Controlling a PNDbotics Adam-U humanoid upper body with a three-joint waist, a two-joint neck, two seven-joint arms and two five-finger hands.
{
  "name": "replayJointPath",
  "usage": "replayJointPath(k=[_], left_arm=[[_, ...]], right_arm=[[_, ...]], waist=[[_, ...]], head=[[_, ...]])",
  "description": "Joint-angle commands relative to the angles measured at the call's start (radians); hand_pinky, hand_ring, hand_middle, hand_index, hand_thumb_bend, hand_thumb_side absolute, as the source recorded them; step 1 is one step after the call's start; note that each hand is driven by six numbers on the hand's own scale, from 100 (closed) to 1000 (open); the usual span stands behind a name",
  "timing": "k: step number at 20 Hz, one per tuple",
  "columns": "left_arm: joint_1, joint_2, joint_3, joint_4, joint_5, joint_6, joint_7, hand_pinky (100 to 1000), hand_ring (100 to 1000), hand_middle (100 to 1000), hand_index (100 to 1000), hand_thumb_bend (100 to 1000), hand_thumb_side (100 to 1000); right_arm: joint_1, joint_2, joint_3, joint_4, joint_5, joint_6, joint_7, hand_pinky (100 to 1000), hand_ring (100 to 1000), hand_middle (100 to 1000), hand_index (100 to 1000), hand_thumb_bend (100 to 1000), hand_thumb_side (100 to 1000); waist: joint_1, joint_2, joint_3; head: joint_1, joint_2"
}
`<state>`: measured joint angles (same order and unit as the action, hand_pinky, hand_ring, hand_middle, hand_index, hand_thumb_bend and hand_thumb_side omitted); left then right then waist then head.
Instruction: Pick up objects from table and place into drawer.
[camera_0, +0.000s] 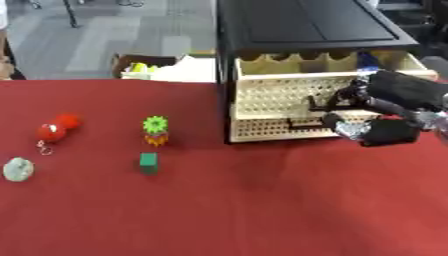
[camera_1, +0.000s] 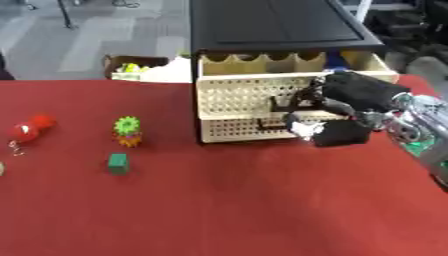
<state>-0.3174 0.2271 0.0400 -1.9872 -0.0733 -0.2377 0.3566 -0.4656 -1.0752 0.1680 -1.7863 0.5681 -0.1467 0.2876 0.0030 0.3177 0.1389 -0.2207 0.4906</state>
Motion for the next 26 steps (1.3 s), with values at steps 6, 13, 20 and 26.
replayJointPath(k=[6, 13, 20, 26], left_arm=[[-0.010, 0.015, 0.003, -0.013, 0.001, -0.003, 0.000, 672, 751, 758, 820, 100, 962], [-0.010, 0.014, 0.003, -0.013, 0.001, -0.002, 0.000, 673, 751, 758, 819, 100, 961], [-0.010, 0.013, 0.004, -0.013, 0.001, -0.003, 0.001, 673, 751, 758, 819, 100, 962], [-0.009, 0.013, 0.005, -0.013, 0.000, -0.003, 0.003, 673, 752, 758, 818, 100, 961]], right_arm=[[0.016, -0.054, -0.013, -0.079, -0.003, 0.010, -0.011, 100, 100, 100, 712, 100, 1000], [0.047, -0.060, -0.019, -0.109, -0.005, 0.023, -0.010, 100, 100, 100, 711, 100, 1000], [0.075, -0.066, -0.034, -0.151, -0.029, 0.036, -0.005, 100, 100, 100, 708, 100, 1000], [0.100, -0.072, -0.041, -0.182, -0.038, 0.043, 0.002, 100, 100, 100, 707, 100, 1000]], waist=[[-0.002, -0.021, -0.004], [0.000, -0.021, -0.008], [0.002, -0.019, -0.012], [0.002, -0.020, -0.015]], head=[[0.005, -0.013], [0.006, -0.016], [0.007, -0.016], [0.008, -0.018]])
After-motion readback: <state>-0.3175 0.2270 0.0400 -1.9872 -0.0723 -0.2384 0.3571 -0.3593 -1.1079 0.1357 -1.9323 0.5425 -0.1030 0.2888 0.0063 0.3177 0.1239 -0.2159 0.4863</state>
